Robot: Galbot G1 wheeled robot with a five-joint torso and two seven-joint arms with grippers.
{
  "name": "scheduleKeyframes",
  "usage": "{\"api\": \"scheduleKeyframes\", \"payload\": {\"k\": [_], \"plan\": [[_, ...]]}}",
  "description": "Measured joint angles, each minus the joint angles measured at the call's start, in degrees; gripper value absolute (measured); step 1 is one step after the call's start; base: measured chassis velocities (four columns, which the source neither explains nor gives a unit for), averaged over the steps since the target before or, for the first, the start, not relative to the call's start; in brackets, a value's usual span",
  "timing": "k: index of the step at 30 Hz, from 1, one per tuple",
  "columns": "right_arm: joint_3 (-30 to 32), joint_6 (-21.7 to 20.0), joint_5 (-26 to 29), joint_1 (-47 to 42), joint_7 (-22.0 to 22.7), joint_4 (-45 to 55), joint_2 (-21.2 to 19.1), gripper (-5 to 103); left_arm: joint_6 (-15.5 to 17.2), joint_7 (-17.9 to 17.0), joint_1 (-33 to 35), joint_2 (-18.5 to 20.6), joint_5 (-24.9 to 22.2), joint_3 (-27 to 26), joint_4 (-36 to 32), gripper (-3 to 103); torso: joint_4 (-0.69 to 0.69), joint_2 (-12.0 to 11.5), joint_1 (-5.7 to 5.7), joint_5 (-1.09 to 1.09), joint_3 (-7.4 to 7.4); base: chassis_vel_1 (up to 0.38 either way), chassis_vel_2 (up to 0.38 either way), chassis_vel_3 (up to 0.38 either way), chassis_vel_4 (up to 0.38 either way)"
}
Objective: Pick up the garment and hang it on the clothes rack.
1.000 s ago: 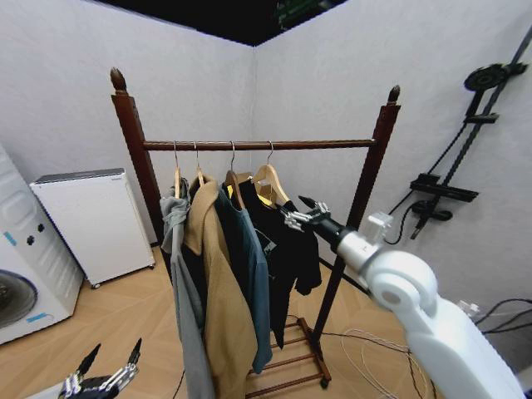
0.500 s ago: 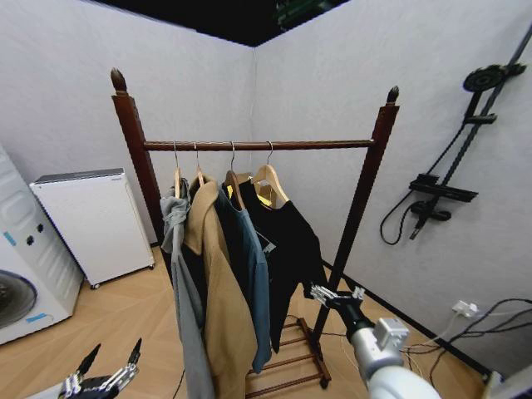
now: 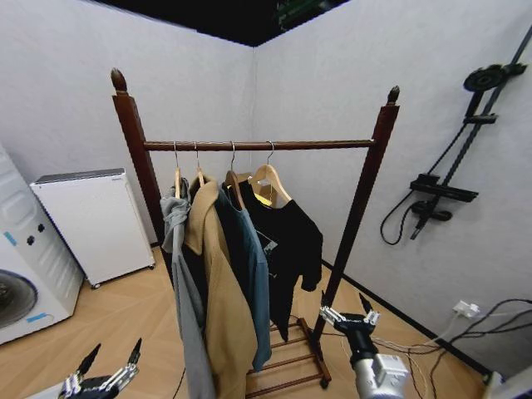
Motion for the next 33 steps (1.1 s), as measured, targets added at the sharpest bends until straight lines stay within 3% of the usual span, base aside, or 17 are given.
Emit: {"api": "scheduleKeyframes", "payload": {"k": [33], "plan": [[-0.53, 5.81, -1.95, -2.88, 1.18, 0.93, -1.17, 100, 0.00, 0.00, 0.00, 0.00, 0.00, 0.00, 0.00, 100, 0.00, 0.00, 0.01, 0.00, 0.00, -0.047, -0.049, -0.048, -0.046]]}}
